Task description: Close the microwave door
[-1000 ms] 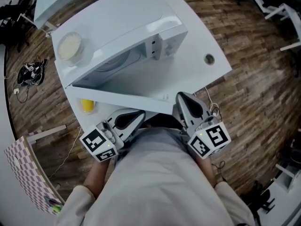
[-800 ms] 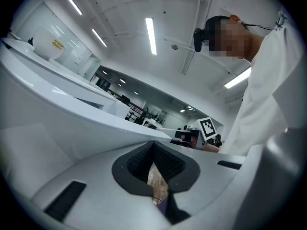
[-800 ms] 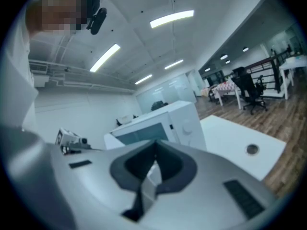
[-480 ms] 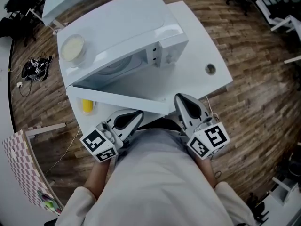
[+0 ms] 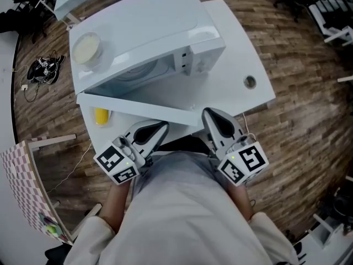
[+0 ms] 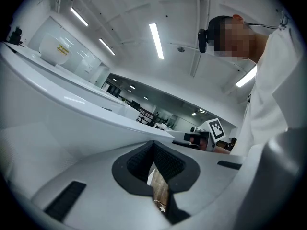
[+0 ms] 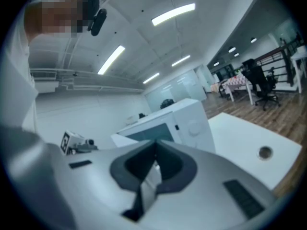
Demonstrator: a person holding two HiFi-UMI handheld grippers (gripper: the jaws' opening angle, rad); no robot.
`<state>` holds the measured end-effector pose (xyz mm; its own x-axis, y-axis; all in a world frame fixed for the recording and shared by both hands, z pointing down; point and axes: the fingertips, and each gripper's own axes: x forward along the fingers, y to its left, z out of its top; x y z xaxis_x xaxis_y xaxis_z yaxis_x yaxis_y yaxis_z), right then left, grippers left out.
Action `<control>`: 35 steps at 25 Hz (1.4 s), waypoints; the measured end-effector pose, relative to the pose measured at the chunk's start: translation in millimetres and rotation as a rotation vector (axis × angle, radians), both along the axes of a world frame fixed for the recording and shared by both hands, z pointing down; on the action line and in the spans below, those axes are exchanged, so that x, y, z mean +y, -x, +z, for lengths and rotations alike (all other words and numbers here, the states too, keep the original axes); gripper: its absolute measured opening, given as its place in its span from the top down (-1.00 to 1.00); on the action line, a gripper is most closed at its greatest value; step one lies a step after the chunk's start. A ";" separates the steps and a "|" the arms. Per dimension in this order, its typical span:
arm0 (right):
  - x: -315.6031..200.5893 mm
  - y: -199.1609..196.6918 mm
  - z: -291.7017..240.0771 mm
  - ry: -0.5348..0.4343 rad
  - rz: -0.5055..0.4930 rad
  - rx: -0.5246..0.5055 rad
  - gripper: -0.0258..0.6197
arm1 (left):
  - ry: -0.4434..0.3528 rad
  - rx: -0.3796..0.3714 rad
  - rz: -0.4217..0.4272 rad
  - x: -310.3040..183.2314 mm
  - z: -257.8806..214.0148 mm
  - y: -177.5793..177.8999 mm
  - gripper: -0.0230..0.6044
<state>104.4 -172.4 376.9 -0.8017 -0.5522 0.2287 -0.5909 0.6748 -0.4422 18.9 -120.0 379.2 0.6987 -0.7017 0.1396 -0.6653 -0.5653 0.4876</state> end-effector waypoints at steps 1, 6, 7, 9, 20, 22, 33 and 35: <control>0.3 0.6 0.7 0.003 -0.006 -0.001 0.85 | 0.001 -0.003 -0.006 -0.5 0.2 0.9 0.88; 2.9 0.4 8.5 0.019 -0.027 0.004 0.85 | -0.007 -0.003 -0.039 -3.6 0.0 3.3 0.88; 3.1 0.2 9.6 0.019 -0.027 0.004 0.85 | -0.009 -0.001 -0.043 -4.3 0.7 3.0 0.88; 3.0 0.2 11.1 0.018 -0.028 0.003 0.85 | -0.011 0.001 -0.048 -5.5 3.0 2.4 0.88; -7.9 -6.4 11.5 0.003 -0.022 0.027 0.85 | 0.002 -0.004 -0.038 -15.3 6.0 -0.9 0.88; -12.1 -7.9 11.1 0.001 -0.017 0.027 0.85 | -0.001 -0.005 -0.048 -19.8 4.4 0.2 0.88; -19.1 -6.9 6.9 -0.003 -0.037 0.028 0.85 | -0.013 0.001 -0.059 -39.6 0.6 -1.7 0.88; -19.7 -1.0 7.5 -0.002 -0.049 0.026 0.85 | -0.023 -0.005 -0.062 -42.6 -0.1 0.5 0.87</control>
<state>105.5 -192.1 384.4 -0.8214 -0.5133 0.2486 -0.5687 0.7039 -0.4255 18.4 -162.6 379.1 0.6534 -0.7465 0.1261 -0.7014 -0.5342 0.4719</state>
